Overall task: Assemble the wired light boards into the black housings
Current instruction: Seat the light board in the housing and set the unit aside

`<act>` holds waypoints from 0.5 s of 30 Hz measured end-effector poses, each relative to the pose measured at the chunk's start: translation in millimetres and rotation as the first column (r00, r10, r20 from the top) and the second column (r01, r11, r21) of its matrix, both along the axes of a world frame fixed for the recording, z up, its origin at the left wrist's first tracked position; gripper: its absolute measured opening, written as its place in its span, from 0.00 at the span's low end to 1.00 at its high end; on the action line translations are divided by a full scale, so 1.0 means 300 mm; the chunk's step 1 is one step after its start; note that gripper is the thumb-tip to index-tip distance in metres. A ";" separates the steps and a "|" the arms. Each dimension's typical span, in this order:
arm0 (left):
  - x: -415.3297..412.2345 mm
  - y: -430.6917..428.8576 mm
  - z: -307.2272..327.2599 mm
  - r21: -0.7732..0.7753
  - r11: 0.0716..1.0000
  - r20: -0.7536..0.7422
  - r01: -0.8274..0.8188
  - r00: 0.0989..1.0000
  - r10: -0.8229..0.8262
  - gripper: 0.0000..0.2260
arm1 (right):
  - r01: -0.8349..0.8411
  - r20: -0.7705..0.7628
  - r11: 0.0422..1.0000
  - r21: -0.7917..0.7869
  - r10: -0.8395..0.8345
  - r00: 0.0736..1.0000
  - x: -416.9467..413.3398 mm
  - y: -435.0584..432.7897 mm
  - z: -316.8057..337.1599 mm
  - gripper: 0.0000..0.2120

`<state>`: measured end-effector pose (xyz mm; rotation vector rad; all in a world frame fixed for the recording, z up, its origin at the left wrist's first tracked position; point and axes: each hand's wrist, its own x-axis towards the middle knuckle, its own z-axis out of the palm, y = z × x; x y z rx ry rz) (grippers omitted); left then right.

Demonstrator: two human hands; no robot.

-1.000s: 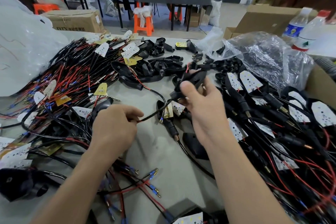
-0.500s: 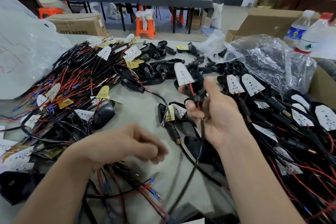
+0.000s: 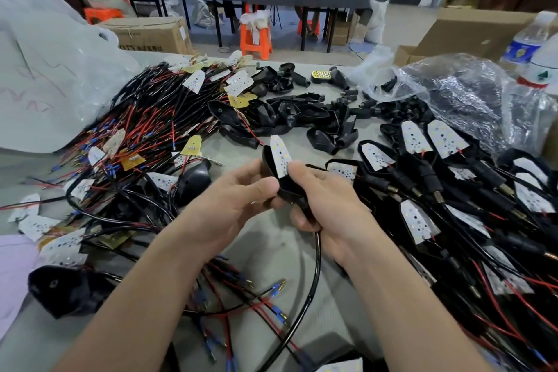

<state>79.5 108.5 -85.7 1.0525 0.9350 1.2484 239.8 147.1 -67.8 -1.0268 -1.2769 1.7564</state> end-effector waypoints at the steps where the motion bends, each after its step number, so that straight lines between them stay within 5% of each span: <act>1: -0.002 0.000 -0.001 0.017 1.000 0.014 0.002 1.000 -0.003 0.15 | -0.010 0.013 1.000 0.005 0.010 1.000 0.001 0.001 -0.001 0.15; 9: -0.037 0.008 0.027 -0.043 0.974 0.195 -0.221 0.954 0.226 0.20 | -0.082 0.078 0.996 0.037 0.079 0.994 0.031 0.019 0.003 0.12; 15: -0.124 0.027 0.036 -0.247 0.841 0.558 -0.481 0.639 0.529 0.07 | -0.217 0.116 0.967 0.136 0.202 0.973 0.087 0.034 0.015 0.10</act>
